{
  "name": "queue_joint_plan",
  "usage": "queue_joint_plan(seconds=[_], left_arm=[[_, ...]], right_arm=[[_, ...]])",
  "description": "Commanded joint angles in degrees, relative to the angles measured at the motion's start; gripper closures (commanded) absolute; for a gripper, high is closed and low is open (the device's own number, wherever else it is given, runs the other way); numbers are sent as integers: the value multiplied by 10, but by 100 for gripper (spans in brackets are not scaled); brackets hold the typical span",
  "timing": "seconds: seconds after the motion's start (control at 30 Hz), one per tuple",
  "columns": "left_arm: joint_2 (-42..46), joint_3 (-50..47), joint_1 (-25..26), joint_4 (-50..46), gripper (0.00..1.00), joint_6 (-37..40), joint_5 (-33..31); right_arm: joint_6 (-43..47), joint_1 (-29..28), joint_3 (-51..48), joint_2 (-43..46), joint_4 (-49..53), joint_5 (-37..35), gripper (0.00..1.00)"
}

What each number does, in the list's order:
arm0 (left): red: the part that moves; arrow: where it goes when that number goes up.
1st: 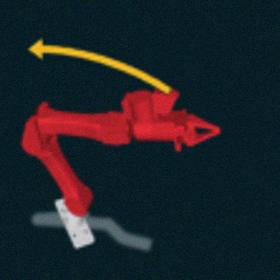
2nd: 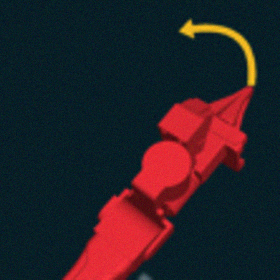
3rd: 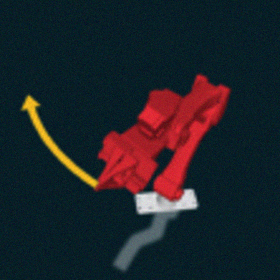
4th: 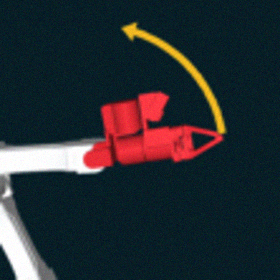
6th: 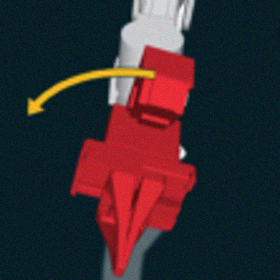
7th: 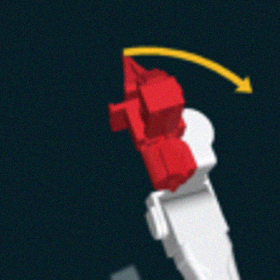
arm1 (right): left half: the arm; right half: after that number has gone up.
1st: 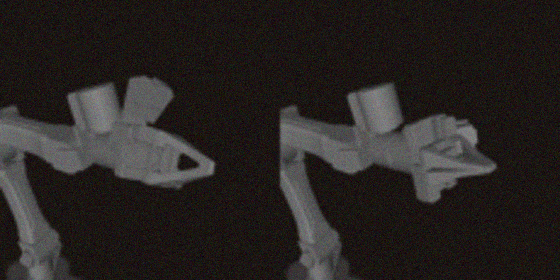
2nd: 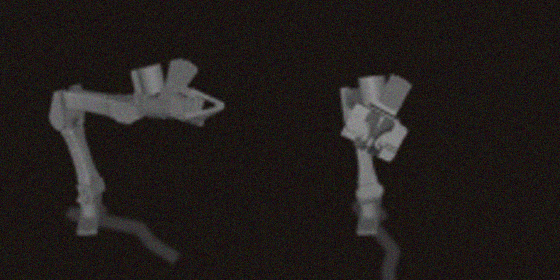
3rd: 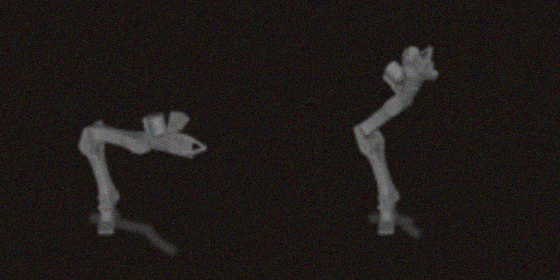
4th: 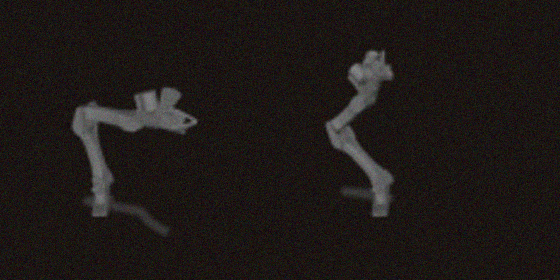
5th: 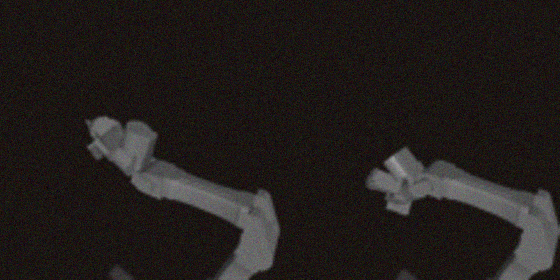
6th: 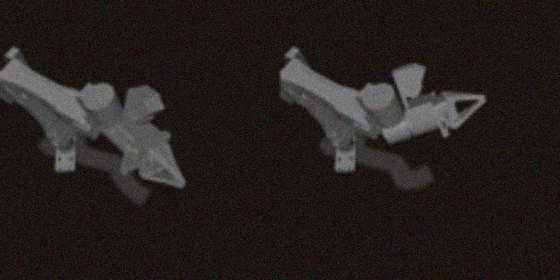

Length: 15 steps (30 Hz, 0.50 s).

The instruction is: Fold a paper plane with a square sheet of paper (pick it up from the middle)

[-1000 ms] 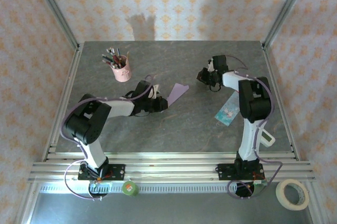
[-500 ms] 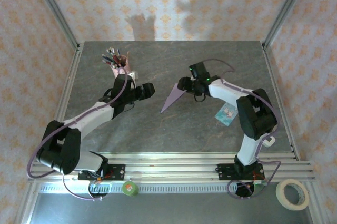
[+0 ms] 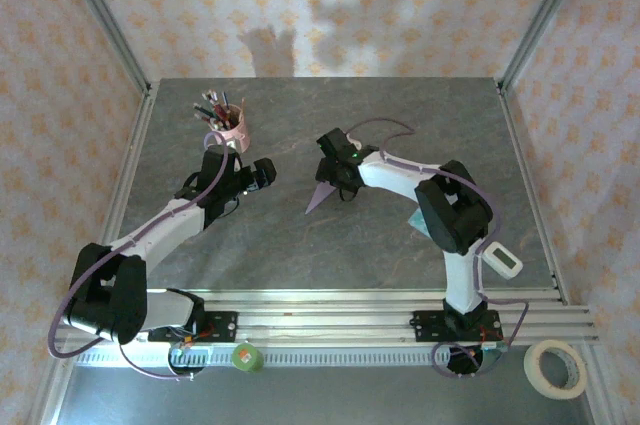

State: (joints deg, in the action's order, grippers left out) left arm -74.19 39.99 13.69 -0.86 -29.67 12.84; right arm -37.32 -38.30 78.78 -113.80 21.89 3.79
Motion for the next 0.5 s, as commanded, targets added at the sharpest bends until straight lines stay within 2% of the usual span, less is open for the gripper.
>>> queue_joint_plan(seconds=[0.0, 0.2, 0.47], left_arm=[[11, -9, -7, -16, 1, 17, 7], [1, -1, -8, -28, 1, 30, 11], [-8, 3, -9, -32, 1, 37, 19]], right_arm=[[-23, -11, 24, -4, 49, -50, 39], [-44, -16, 18, 18, 69, -74, 50], [-59, -17, 15, 22, 83, -73, 70]])
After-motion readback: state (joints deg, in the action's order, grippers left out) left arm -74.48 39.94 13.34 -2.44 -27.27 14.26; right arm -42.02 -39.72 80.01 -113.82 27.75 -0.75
